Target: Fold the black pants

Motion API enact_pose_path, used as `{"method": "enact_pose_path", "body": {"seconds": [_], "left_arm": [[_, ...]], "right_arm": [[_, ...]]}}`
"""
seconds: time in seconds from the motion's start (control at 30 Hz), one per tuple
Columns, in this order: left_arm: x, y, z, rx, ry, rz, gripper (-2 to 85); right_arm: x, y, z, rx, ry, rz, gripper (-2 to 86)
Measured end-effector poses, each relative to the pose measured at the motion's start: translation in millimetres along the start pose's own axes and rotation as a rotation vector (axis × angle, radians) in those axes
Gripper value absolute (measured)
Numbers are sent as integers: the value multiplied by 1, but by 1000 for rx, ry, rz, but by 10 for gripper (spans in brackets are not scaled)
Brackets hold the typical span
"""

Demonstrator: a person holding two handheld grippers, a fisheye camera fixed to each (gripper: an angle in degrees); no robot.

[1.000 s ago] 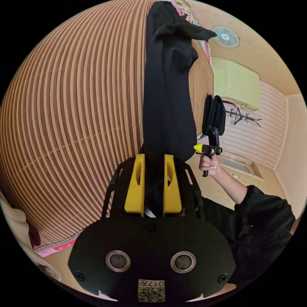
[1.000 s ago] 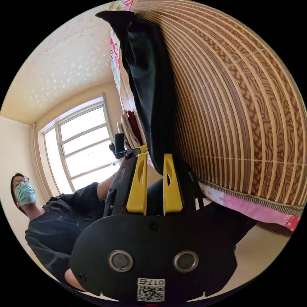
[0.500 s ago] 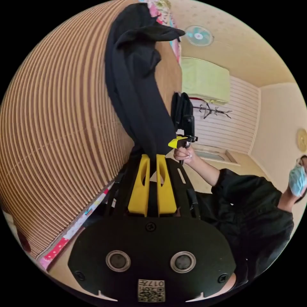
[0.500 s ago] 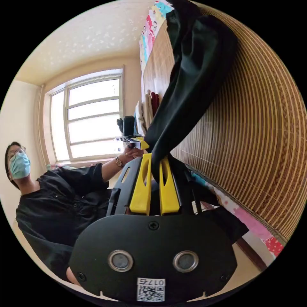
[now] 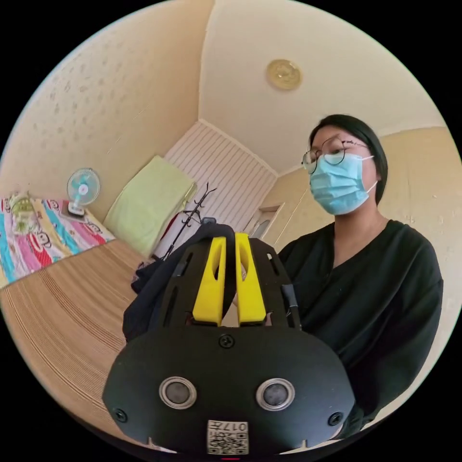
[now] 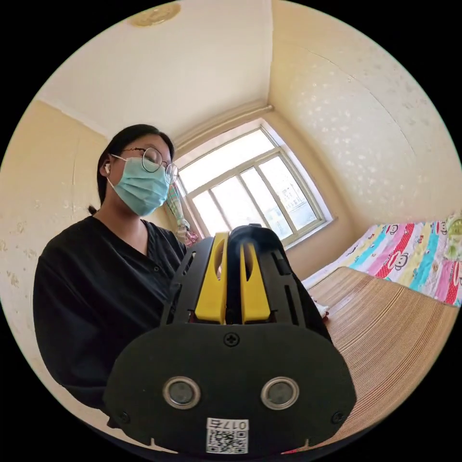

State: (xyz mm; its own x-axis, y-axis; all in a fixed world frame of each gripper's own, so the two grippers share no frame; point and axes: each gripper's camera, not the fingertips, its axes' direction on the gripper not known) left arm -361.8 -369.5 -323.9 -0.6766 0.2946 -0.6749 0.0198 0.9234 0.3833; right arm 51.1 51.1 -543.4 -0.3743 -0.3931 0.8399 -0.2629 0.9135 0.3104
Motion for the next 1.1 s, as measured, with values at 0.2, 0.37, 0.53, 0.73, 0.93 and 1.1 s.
{"method": "enact_pose_path", "body": {"seconds": [0.2, 0.37, 0.53, 0.73, 0.93, 1.1], "left_arm": [[35, -12, 36, 35, -67, 29, 36], [68, 19, 62, -1, -195, 49, 36], [89, 52, 92, -76, -317, 49, 35], [133, 70, 135, -127, -338, 180, 35], [138, 30, 150, -13, -335, 247, 36], [67, -15, 148, 35, -454, 94, 38]], "right_arm": [[-69, -6, 11, -24, 63, -10, -2], [-101, 43, 30, -68, 81, 16, -1], [-130, 82, 45, -105, 80, -2, -1], [-199, 83, 60, -188, 95, -189, -1], [-200, 22, 65, -100, 61, -203, 0], [-122, -27, 67, -63, 86, -25, 0]]}}
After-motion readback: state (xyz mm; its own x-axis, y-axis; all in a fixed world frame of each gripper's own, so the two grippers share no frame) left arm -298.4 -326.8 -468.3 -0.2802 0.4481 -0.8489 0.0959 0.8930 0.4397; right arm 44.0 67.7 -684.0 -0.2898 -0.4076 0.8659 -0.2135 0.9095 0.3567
